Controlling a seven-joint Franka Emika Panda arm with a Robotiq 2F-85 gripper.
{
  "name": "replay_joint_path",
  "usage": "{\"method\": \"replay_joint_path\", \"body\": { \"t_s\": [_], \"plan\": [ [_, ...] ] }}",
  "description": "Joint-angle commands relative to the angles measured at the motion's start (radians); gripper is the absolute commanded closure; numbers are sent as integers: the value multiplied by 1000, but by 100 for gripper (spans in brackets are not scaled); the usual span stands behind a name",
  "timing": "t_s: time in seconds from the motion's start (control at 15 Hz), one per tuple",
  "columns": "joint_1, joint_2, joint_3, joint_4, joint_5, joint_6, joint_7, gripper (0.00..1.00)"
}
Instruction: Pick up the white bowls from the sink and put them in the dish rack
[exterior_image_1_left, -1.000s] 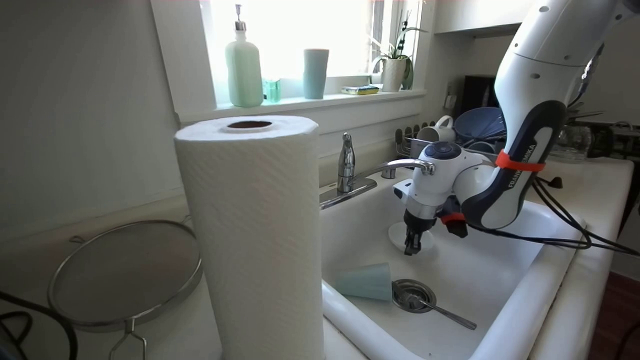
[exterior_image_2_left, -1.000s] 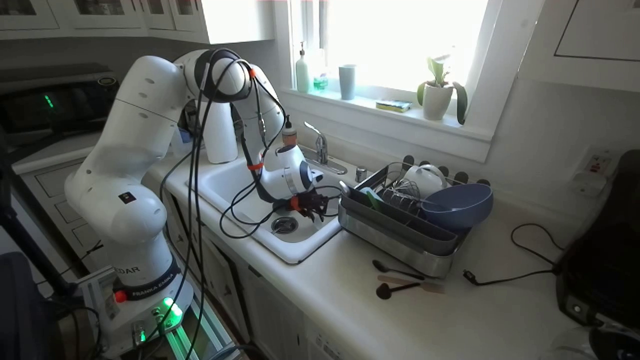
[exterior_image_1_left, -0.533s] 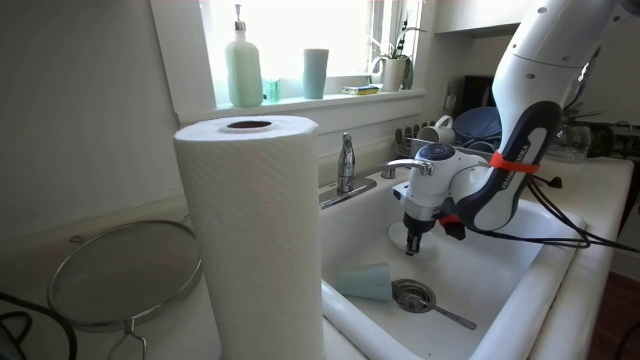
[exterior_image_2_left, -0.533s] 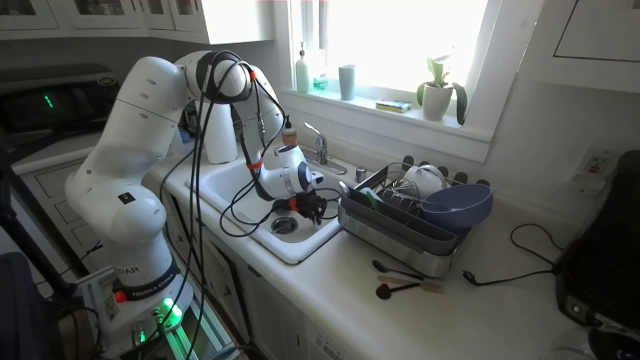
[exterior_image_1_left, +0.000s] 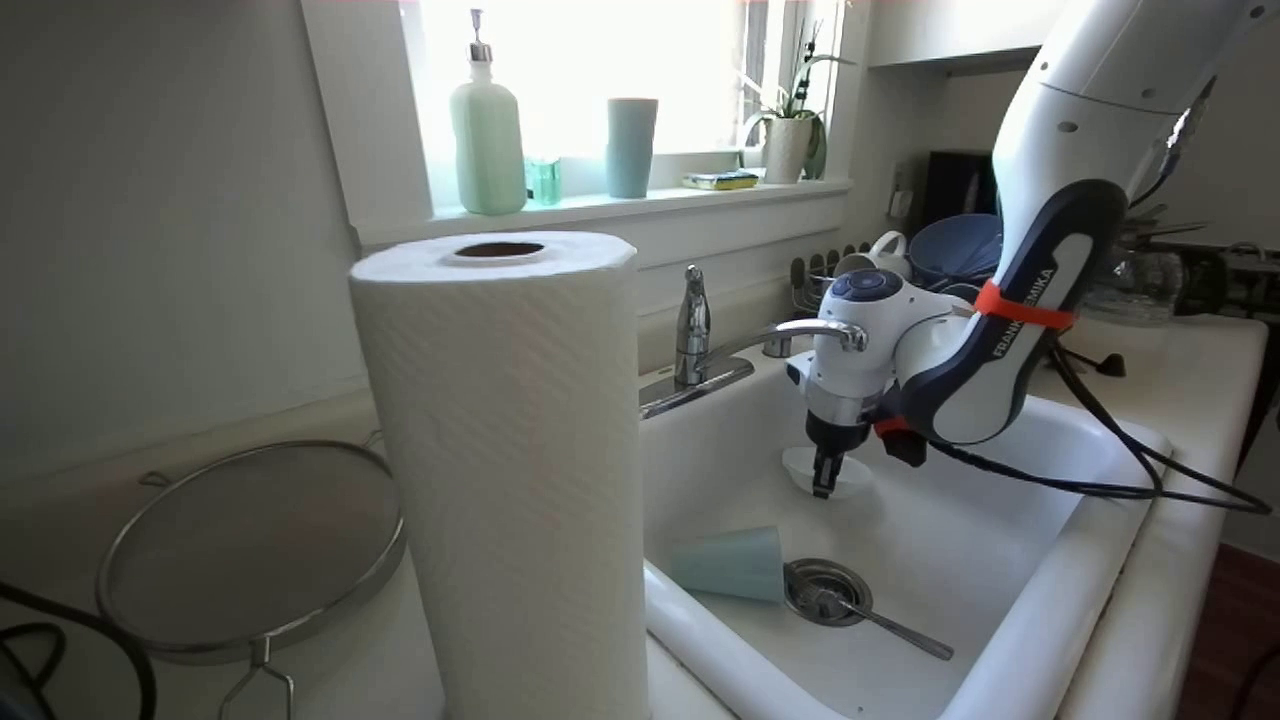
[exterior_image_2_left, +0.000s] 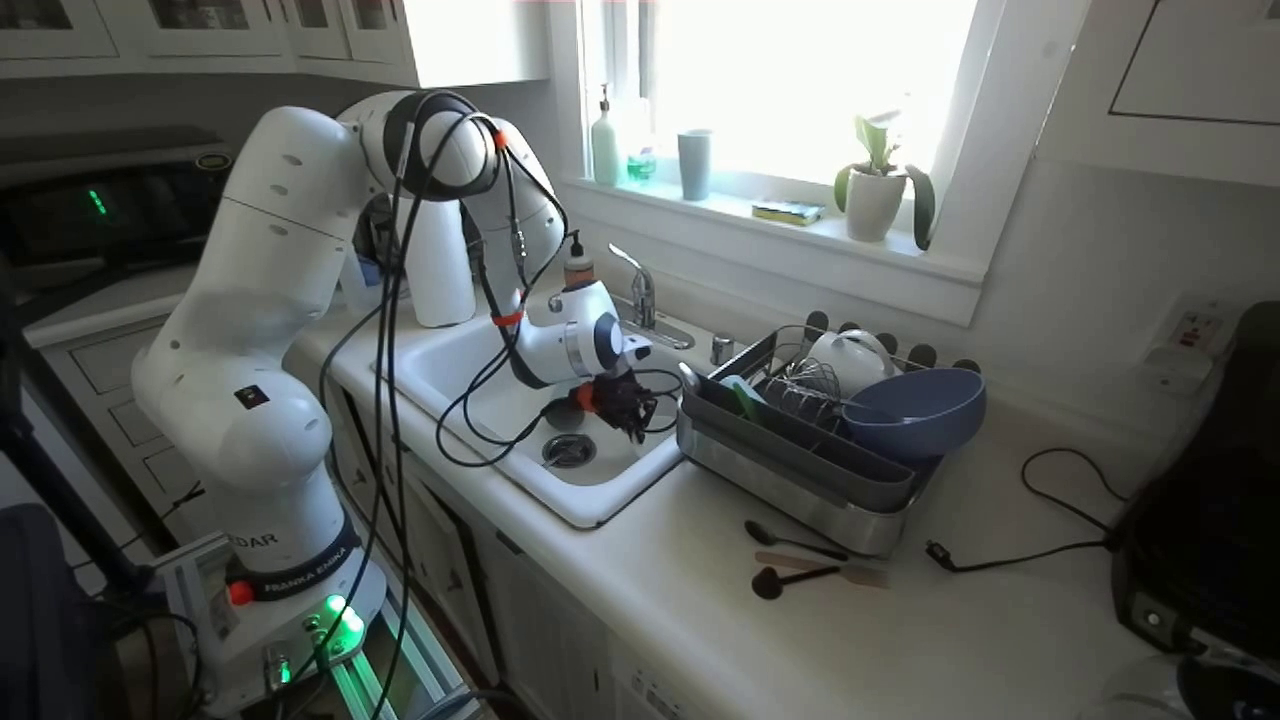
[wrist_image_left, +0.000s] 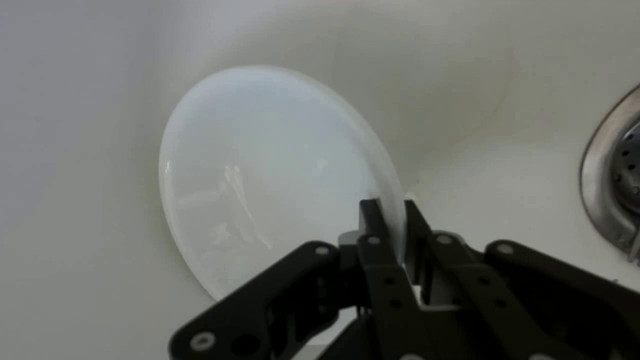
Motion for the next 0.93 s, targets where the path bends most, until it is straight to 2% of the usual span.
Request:
{"method": "replay_joint_path", "body": {
  "t_s": [0.0, 0.33, 0.6, 0.87],
  "plan": [
    [-48, -47, 56, -17, 133, -54, -78, 97],
    [-77, -106, 94, -29, 289, -110, -179, 97],
    [-175, -163, 208, -50, 440, -174, -328, 97],
    [-263, -203, 293, -85, 547, -214, -436, 97]
  ]
}}
